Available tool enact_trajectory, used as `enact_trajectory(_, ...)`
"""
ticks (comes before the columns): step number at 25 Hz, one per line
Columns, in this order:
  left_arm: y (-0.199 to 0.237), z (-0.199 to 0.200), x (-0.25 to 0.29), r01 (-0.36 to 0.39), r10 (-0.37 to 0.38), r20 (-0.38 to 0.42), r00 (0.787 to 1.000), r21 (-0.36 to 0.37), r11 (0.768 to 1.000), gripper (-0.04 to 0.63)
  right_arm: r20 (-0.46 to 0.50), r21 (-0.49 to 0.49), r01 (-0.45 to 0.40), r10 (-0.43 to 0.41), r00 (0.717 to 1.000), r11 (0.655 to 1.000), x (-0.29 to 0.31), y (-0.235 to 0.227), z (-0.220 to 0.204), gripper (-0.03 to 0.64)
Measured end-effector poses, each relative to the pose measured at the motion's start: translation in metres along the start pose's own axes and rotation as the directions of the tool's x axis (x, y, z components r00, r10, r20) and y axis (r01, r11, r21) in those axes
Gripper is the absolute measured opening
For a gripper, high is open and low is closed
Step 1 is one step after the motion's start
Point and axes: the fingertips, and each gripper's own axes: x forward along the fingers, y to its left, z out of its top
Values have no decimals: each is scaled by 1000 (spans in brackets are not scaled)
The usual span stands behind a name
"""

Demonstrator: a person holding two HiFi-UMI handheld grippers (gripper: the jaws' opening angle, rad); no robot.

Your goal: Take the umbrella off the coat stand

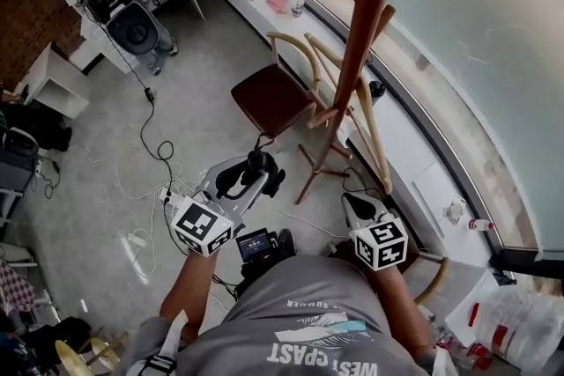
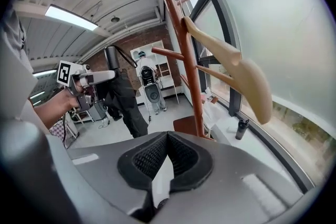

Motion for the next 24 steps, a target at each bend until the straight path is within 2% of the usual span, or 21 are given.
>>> enact_trajectory(7, -4, 0, -2, 0, 0, 1, 1000, 11, 1000, 133, 17, -6, 19, -19, 1000, 1000, -7, -3, 4, 0)
enact_trajectory(24, -8, -3, -13, 2, -2, 10, 1000, -2, 1000, 132, -11, -10, 18, -18, 1000, 1000, -13, 9, -5, 0)
